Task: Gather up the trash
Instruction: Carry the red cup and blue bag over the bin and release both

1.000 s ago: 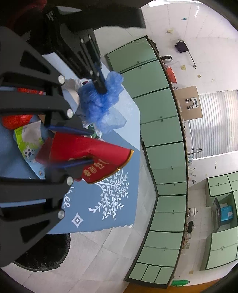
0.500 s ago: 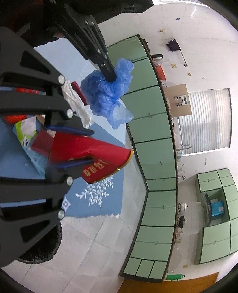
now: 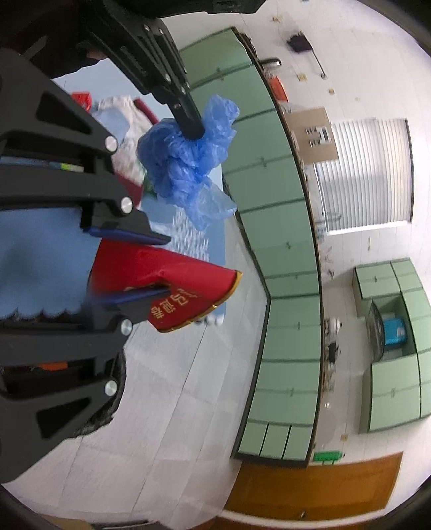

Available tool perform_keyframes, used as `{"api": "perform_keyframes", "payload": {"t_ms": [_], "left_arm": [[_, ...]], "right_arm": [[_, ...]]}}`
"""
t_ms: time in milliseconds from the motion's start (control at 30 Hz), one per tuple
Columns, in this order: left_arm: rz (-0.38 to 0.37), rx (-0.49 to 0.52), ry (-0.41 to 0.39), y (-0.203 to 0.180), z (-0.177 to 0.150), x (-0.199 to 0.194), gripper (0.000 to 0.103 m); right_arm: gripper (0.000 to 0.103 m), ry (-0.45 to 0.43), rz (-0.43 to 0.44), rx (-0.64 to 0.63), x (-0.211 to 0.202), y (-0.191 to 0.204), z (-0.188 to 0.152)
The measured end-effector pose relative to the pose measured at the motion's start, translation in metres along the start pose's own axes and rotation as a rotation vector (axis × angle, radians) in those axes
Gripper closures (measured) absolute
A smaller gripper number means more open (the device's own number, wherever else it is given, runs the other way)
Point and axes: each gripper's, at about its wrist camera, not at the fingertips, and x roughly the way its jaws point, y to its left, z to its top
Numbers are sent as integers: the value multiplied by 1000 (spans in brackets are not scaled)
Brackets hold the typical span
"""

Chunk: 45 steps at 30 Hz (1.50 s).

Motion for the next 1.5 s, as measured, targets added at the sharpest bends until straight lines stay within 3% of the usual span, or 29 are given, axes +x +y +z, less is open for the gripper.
{"api": "perform_keyframes", "payload": {"t_ms": [467, 833, 967, 1000, 1033, 1067, 1133, 1300, 1500], "left_arm": [[-173, 73, 115, -98, -12, 84, 101], [-242, 96, 249, -146, -31, 158, 101], [-255, 110, 293, -156, -36, 175, 99], [-260, 104, 301, -157, -37, 177, 98], [-268, 94, 308, -156, -37, 179, 93], [-282, 83, 320, -155, -37, 181, 78], [-286, 76, 312, -153, -36, 179, 62], [-271, 63, 294, -145, -30, 167, 50], [-188, 66, 217, -116, -16, 132, 34]], "right_arm": [[78, 78, -207, 129, 9, -120, -39], [78, 162, -276, 203, 43, -179, -67], [74, 200, -293, 218, 60, -189, -71], [68, 214, -299, 226, 65, -193, -73], [64, 225, -302, 239, 68, -196, -76], [59, 228, -307, 249, 68, -199, -76], [54, 228, -323, 264, 68, -204, -79], [19, 208, -365, 279, 62, -204, -79], [13, 169, -365, 282, 47, -187, -66]]}}
